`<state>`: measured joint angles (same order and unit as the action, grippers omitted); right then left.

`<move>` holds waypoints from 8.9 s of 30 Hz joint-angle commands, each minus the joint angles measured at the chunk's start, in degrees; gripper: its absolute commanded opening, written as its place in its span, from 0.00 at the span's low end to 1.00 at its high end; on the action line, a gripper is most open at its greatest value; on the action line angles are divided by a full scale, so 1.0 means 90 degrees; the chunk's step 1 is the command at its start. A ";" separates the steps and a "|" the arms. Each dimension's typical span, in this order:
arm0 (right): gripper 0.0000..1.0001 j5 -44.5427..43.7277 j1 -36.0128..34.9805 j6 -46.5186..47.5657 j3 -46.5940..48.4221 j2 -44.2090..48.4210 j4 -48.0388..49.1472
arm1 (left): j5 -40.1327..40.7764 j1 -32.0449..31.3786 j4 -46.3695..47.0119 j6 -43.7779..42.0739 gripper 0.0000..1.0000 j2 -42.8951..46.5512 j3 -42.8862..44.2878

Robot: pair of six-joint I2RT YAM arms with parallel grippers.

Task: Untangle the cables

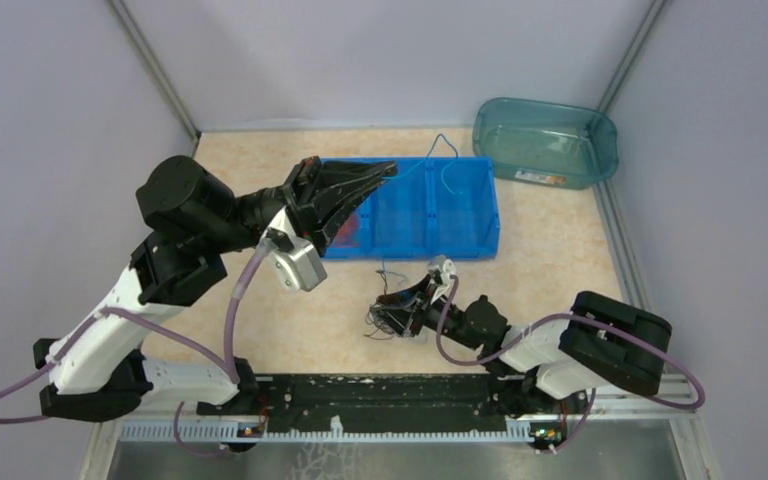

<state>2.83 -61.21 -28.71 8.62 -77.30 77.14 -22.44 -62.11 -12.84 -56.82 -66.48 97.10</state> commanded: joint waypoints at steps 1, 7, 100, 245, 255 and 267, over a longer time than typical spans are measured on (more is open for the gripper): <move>0.46 -0.0355 0.0024 0.0125 -0.0166 0.0069 -0.0071 | -0.0034 0.0022 0.0904 -0.0399 0.00 0.0026 0.0405; 0.62 -0.0602 0.0023 0.0683 -0.0024 0.1521 -0.1750 | -0.0025 0.0017 0.0824 -0.0477 0.00 0.0184 0.0176; 0.75 0.1009 -0.0313 0.0826 0.1775 0.1522 -0.1525 | -0.0385 0.0011 0.0912 0.0077 0.00 0.0161 0.0068; 0.00 -0.3535 -0.0361 0.0639 0.0835 0.4650 -0.5764 | -0.0863 0.2584 -0.1327 0.1312 0.99 -0.1967 -0.2151; 0.00 -0.3085 -0.0347 0.0597 0.1632 0.3863 -0.5239 | -0.2508 0.2116 -0.0913 0.2291 0.93 -0.0014 -0.4140; 0.00 -0.2577 -0.0347 0.0333 0.2446 0.3764 -0.4858 | -0.1967 0.1872 0.0846 0.2849 0.93 0.1264 -0.6556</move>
<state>-22.24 -64.12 -23.92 26.59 -44.64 28.62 -40.64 -45.01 -10.98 -32.42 -57.84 41.74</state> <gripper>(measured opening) 0.010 0.932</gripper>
